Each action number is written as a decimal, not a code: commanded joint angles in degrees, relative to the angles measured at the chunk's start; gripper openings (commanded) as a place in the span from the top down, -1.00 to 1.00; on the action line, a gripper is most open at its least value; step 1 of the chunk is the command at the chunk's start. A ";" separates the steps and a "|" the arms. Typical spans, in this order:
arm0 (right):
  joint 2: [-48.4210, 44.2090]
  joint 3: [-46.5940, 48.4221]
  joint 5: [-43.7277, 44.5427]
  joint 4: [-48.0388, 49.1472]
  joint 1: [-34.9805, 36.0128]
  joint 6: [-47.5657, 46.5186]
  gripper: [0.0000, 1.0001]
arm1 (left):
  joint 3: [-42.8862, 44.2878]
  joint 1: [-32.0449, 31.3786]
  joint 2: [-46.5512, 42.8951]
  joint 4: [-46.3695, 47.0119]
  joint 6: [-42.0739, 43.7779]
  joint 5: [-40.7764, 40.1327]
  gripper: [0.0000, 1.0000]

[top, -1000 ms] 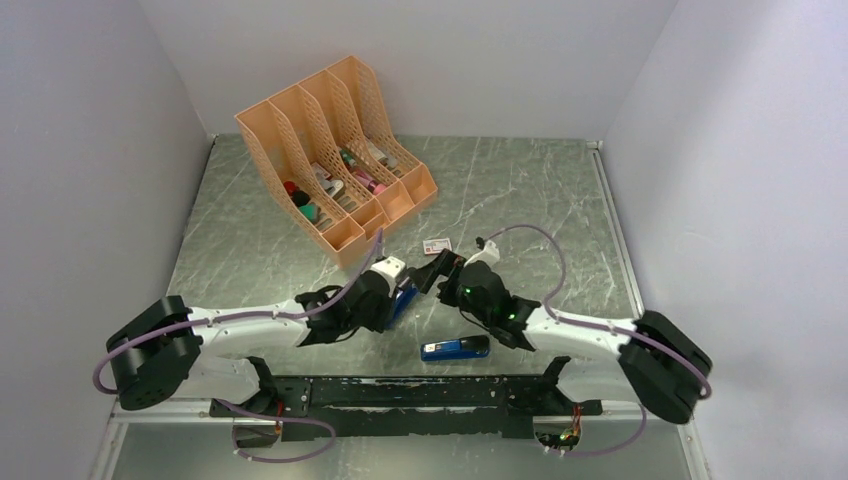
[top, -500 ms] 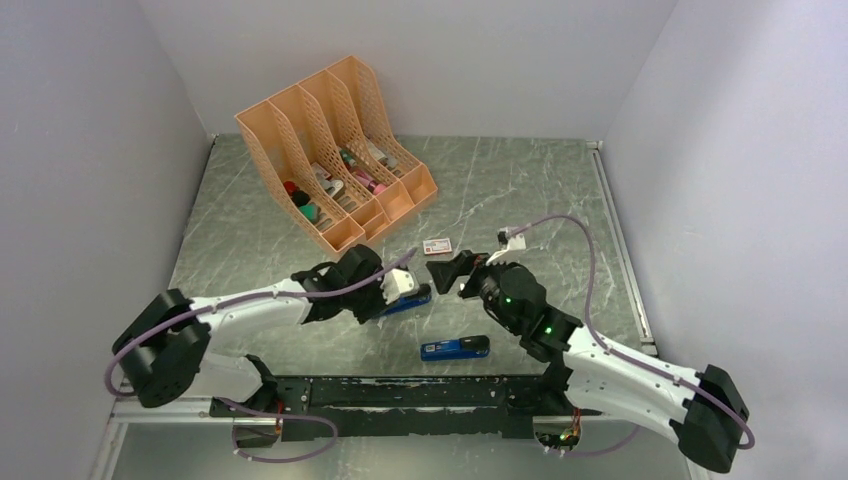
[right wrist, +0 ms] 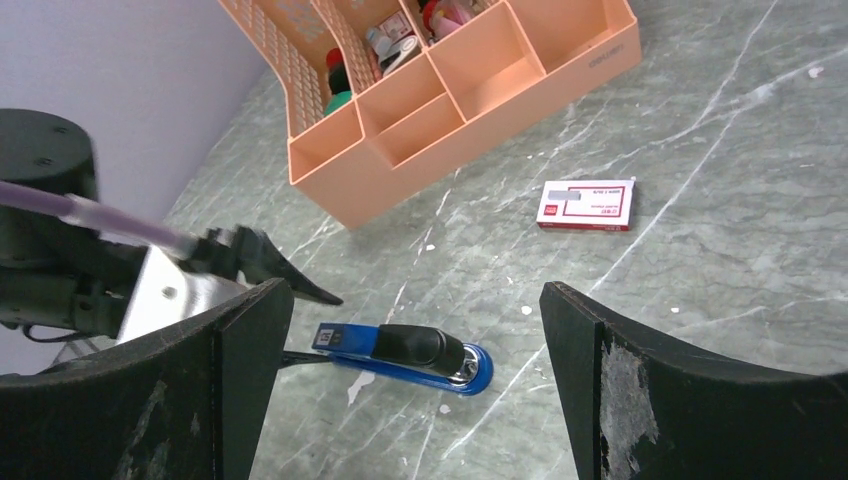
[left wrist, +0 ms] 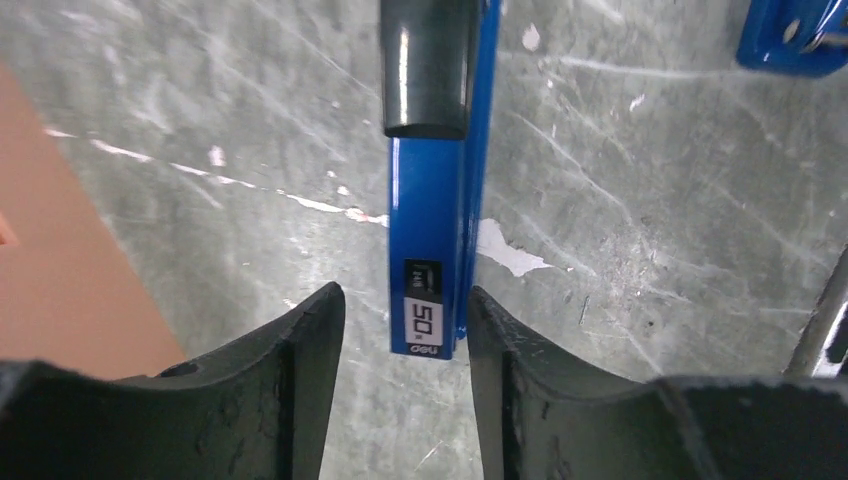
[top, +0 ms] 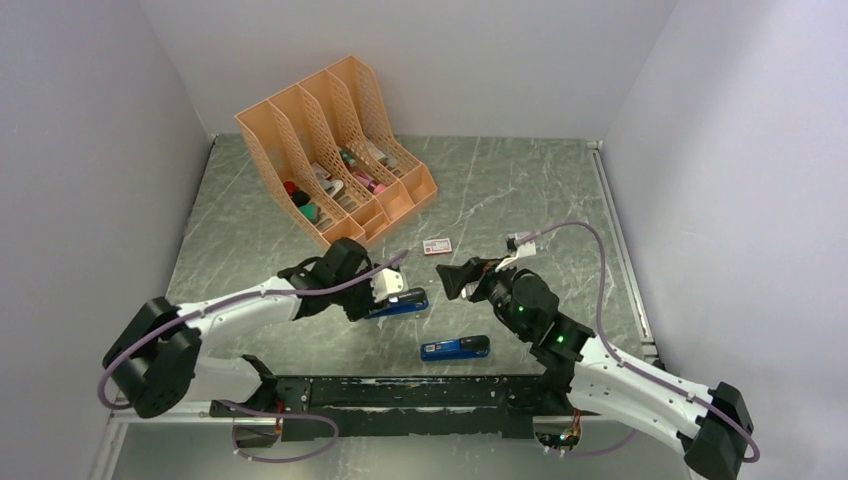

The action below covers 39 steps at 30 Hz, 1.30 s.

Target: Load the staples into the stapler

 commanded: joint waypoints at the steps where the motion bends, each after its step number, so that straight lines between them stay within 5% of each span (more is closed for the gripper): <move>1: -1.47 1.85 1.66 -2.38 0.02 -2.70 -1.00 | -0.05 1.04 -6.67 1.39 -1.47 -0.47 -0.17; 5: 0.63 8.05 3.99 -11.32 0.04 -4.94 -1.00 | -0.30 1.41 -14.44 3.44 -6.83 -0.67 -0.99; 13: -2.49 14.72 7.21 -17.81 -0.02 -15.16 -1.00 | -4.50 1.57 -32.12 15.03 -29.63 -23.58 -0.99; 18: -5.96 15.86 12.39 -20.51 0.00 -16.11 -1.00 | -3.01 1.54 -38.75 7.35 -41.07 -42.48 -0.99; 26: -16.02 9.04 16.30 -23.59 0.03 -12.87 -0.99 | -1.24 1.51 -48.24 -6.51 -58.21 -60.62 -0.99; 39: -18.78 6.52 19.79 -25.11 0.00 -11.26 -1.00 | 0.31 1.53 -54.68 -17.51 -62.42 -64.89 -0.99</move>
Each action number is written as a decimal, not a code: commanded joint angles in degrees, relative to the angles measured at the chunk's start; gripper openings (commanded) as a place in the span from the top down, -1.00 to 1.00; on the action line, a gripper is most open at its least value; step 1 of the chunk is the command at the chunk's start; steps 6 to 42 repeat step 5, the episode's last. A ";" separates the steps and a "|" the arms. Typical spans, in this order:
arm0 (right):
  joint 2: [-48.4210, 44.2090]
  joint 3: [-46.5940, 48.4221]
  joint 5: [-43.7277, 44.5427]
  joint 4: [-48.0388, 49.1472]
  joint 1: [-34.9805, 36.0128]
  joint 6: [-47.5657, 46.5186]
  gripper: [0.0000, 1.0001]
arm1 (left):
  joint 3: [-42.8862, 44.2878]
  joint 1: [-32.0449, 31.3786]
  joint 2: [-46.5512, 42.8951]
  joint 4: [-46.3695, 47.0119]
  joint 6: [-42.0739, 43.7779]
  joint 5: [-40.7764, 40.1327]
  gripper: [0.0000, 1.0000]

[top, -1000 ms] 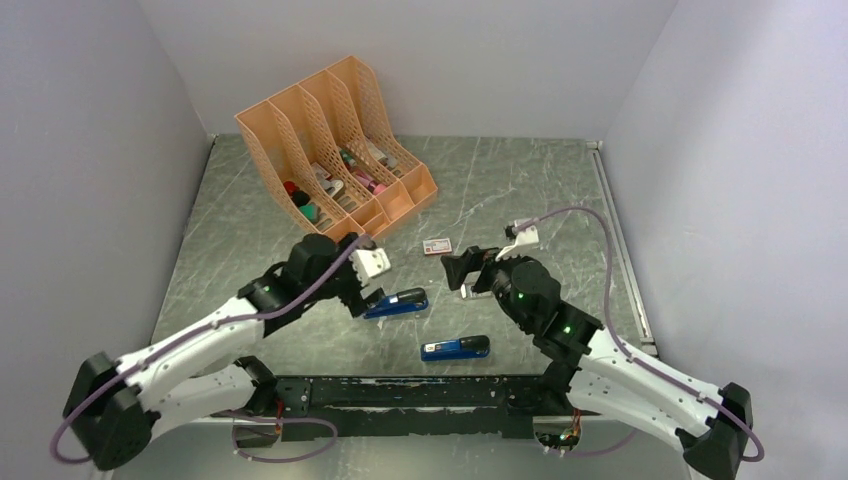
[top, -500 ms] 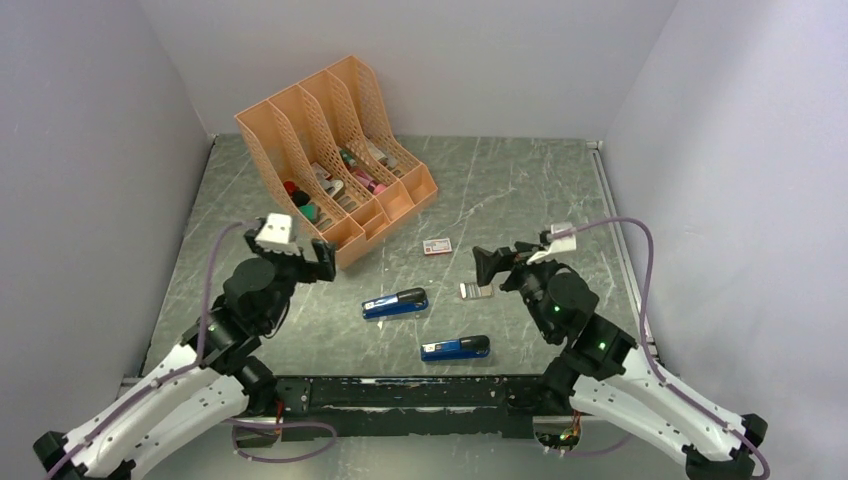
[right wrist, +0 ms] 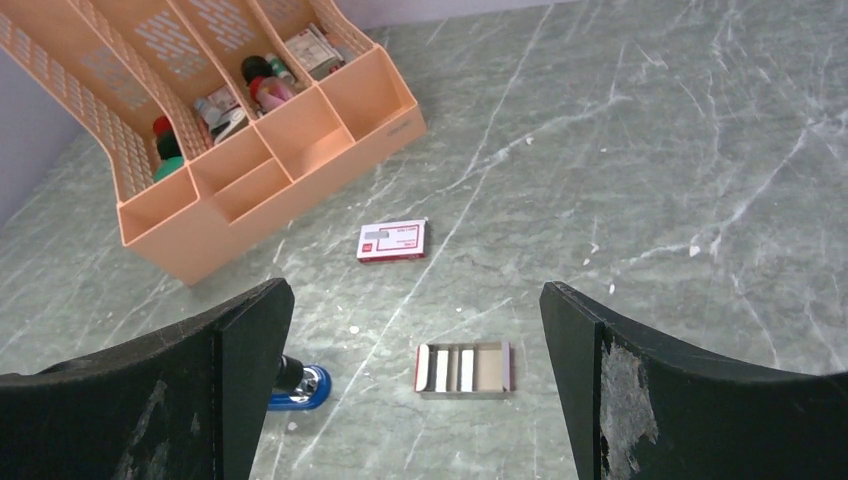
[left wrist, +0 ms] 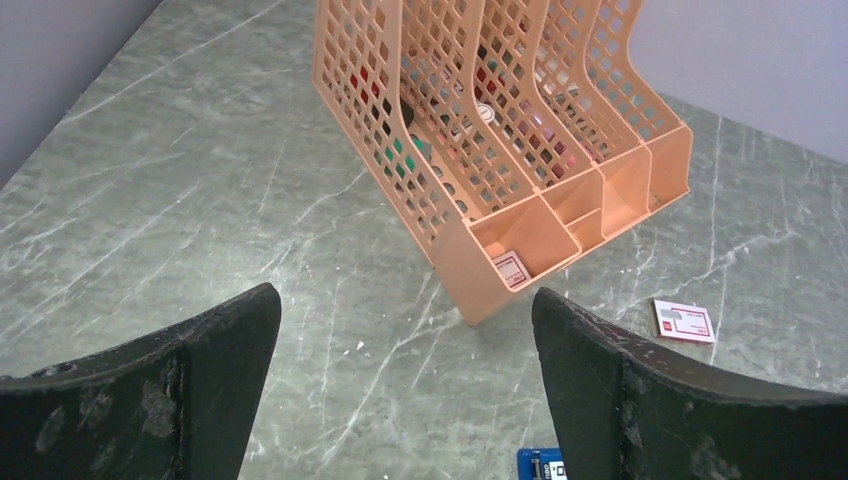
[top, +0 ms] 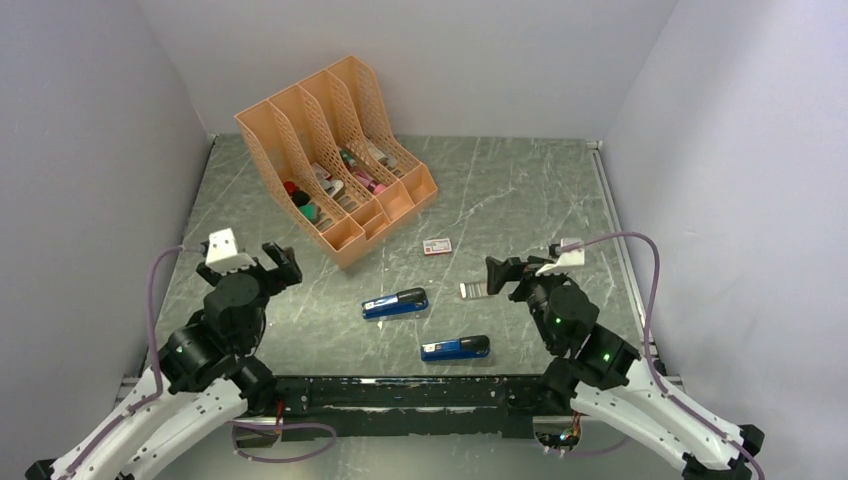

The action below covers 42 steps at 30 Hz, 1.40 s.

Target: Load the staples into the stapler

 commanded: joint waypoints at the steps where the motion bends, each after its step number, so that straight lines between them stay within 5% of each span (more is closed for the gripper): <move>1: -2.52 -1.85 1.46 0.88 -0.01 -0.31 -1.00 | 0.97 0.33 -3.30 -1.67 -0.49 -2.29 -0.99; 42: -2.29 -1.74 2.75 0.69 -0.02 0.16 -1.00 | 1.19 0.28 -4.60 -2.41 -0.55 -2.59 -0.99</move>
